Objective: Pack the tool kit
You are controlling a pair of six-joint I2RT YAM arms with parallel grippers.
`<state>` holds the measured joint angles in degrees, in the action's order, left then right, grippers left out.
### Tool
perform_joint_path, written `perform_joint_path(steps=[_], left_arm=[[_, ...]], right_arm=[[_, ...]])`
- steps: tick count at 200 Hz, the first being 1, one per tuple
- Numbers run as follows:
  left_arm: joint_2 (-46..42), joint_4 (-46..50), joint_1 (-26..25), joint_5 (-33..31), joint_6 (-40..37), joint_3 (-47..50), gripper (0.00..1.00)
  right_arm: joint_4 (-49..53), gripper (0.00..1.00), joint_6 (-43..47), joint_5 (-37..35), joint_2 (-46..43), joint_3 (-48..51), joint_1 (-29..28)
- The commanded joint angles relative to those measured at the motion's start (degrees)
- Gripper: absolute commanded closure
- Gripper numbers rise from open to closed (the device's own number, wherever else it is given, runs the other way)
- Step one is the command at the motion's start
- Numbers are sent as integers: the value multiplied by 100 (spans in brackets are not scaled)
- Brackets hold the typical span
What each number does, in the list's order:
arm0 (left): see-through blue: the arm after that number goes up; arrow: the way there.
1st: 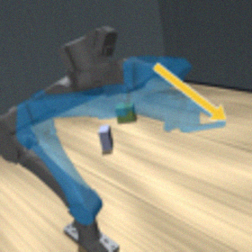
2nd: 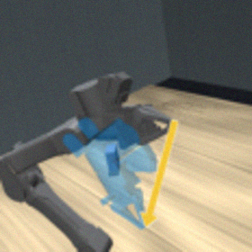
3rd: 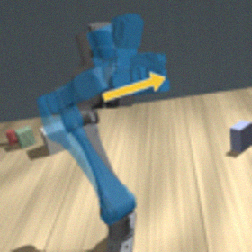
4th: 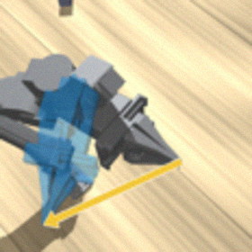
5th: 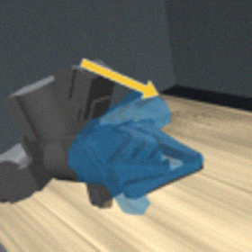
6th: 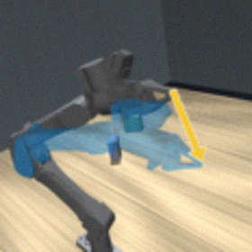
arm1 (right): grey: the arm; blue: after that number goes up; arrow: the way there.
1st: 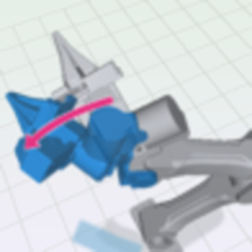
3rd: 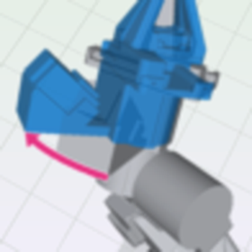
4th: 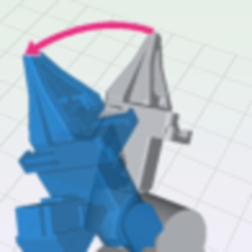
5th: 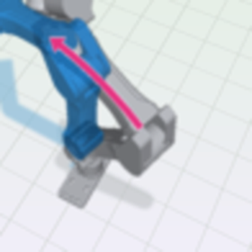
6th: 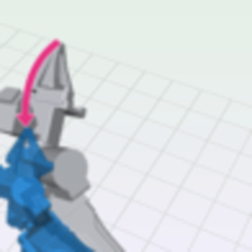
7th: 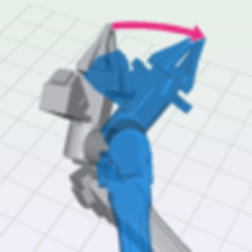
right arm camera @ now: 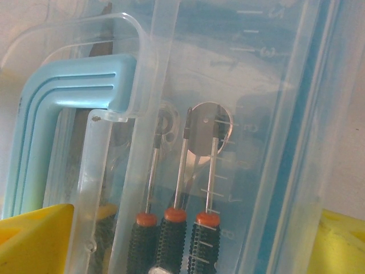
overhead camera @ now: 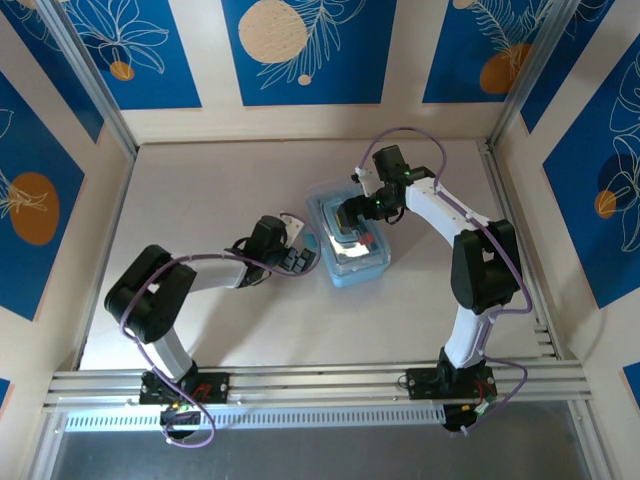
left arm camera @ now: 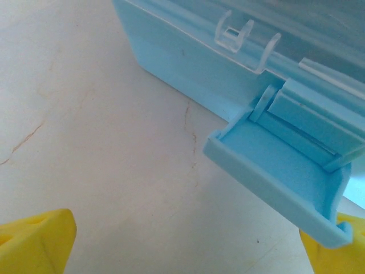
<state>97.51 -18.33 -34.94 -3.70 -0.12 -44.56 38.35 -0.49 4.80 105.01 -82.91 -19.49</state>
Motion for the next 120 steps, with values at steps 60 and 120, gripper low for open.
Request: perform_joint_path(steps=[60,120], left_arm=[[-337,-153,217,-473,-91,-141,0],[-281,-136,290,-440,-120,-228,0]], right_arm=[[681,5,12,414,90,317,-126],[671,5,23,424,90,363,-117]])
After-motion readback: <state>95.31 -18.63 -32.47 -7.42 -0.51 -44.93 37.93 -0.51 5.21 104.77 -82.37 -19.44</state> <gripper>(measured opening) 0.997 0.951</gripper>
